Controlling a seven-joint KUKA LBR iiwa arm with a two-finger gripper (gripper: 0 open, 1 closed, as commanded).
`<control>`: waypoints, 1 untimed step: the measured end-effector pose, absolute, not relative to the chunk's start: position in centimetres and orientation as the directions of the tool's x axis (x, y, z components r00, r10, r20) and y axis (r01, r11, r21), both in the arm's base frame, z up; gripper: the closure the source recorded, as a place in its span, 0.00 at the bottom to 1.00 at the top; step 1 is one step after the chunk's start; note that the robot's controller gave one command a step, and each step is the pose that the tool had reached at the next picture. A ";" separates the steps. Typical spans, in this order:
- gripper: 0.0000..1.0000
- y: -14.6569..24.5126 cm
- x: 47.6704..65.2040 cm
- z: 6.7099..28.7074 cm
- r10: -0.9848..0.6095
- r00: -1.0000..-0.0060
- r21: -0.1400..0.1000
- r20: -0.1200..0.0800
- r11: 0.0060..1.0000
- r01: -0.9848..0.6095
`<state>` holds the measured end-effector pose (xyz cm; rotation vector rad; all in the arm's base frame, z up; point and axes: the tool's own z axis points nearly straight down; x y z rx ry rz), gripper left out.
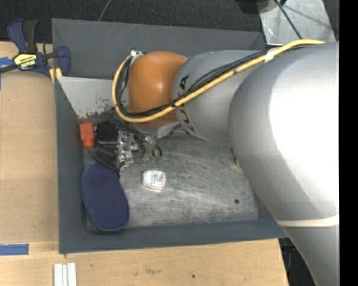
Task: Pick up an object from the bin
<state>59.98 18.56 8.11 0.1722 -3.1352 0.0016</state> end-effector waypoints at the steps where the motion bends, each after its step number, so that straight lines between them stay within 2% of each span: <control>1: 1.00 17.5 56.1 25.8 -0.207 -0.978 0.001 -0.012 0.978 -0.207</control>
Offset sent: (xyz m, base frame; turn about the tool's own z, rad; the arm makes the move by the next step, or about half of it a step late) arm -0.0408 -0.0109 0.1716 -0.0984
